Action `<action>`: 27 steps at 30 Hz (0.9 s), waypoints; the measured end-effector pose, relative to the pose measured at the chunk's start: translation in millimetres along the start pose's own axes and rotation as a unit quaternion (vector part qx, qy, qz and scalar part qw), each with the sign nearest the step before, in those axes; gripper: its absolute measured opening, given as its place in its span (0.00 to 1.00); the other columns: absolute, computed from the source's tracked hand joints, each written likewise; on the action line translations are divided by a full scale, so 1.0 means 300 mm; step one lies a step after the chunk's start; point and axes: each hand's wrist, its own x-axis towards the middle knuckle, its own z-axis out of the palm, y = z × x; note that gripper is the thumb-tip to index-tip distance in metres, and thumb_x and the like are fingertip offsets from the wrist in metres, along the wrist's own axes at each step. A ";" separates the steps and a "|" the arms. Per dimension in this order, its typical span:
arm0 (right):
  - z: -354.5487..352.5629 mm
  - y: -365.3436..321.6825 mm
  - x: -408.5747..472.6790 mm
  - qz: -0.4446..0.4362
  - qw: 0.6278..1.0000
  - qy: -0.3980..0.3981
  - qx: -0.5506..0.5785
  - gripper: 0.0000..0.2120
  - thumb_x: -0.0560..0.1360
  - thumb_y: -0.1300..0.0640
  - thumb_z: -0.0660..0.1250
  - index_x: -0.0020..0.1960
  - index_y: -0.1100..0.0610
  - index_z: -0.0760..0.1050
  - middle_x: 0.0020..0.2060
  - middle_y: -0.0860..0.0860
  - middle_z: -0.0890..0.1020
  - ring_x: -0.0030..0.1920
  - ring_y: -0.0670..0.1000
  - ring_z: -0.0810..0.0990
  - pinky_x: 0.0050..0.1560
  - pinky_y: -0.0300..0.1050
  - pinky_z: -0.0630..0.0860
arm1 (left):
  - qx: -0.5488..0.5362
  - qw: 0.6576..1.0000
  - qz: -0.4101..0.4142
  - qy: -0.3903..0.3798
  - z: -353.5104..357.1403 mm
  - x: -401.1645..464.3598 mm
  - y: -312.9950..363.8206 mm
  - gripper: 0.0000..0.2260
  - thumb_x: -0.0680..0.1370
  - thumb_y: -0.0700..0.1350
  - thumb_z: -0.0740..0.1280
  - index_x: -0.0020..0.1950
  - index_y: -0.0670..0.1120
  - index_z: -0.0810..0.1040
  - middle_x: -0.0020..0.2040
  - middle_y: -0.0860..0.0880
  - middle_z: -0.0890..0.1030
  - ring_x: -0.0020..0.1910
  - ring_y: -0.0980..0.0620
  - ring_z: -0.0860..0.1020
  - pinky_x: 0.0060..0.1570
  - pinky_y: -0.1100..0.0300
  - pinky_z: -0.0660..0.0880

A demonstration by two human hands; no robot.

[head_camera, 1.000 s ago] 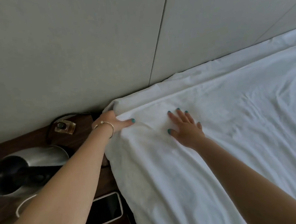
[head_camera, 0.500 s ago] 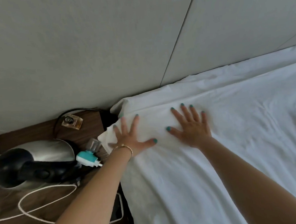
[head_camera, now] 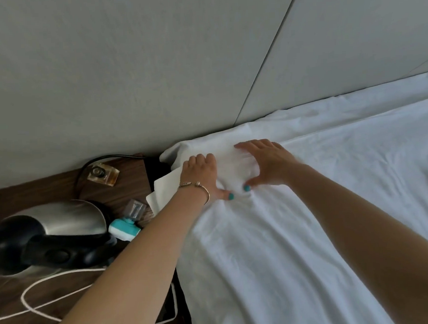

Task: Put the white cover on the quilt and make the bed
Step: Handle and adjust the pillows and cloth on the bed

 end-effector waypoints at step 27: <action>0.260 -0.062 -0.406 0.009 0.991 0.126 0.035 0.36 0.67 0.36 0.58 0.74 0.40 0.64 0.48 0.50 0.76 0.51 0.55 0.78 0.53 0.47 0.72 | -0.336 0.933 -0.028 0.124 0.228 -0.431 0.173 0.19 0.74 0.63 0.57 0.48 0.51 0.78 0.46 0.52 0.78 0.51 0.50 0.75 0.51 0.55 0.69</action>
